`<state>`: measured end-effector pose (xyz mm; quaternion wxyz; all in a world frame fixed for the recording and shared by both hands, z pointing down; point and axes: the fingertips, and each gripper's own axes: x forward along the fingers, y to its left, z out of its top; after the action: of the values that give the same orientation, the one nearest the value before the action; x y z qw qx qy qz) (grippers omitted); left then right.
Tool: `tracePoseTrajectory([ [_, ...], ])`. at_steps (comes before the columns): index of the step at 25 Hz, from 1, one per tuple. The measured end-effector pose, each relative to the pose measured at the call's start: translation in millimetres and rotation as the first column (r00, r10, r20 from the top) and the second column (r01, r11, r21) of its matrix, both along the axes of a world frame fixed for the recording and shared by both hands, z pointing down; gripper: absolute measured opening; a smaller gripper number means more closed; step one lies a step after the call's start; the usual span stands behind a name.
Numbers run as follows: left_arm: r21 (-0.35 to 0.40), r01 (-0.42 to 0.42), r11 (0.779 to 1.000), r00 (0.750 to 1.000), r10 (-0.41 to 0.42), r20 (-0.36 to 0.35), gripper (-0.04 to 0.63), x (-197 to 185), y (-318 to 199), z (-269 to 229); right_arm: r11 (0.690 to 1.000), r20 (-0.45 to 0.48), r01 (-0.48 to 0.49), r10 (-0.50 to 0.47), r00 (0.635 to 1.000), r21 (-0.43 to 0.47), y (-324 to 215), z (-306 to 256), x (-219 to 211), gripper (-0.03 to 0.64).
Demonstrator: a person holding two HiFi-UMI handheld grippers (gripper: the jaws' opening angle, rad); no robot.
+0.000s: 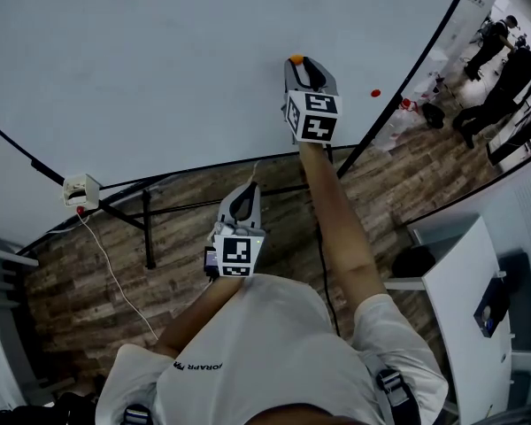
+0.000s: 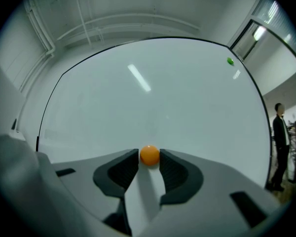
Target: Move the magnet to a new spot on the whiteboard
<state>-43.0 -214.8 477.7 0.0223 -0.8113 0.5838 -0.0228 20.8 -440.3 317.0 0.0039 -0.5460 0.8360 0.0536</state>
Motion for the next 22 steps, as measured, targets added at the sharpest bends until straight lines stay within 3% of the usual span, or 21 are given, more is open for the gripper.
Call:
tracePoseTrajectory([
  [22,-0.017,-0.018,1.000,1.000,0.018,-0.009,0.003,-0.6,-0.3,6.0,0.999,0.007,-0.017,0.018,1.000,-0.042,-2.5,4.9,-0.5,0.129],
])
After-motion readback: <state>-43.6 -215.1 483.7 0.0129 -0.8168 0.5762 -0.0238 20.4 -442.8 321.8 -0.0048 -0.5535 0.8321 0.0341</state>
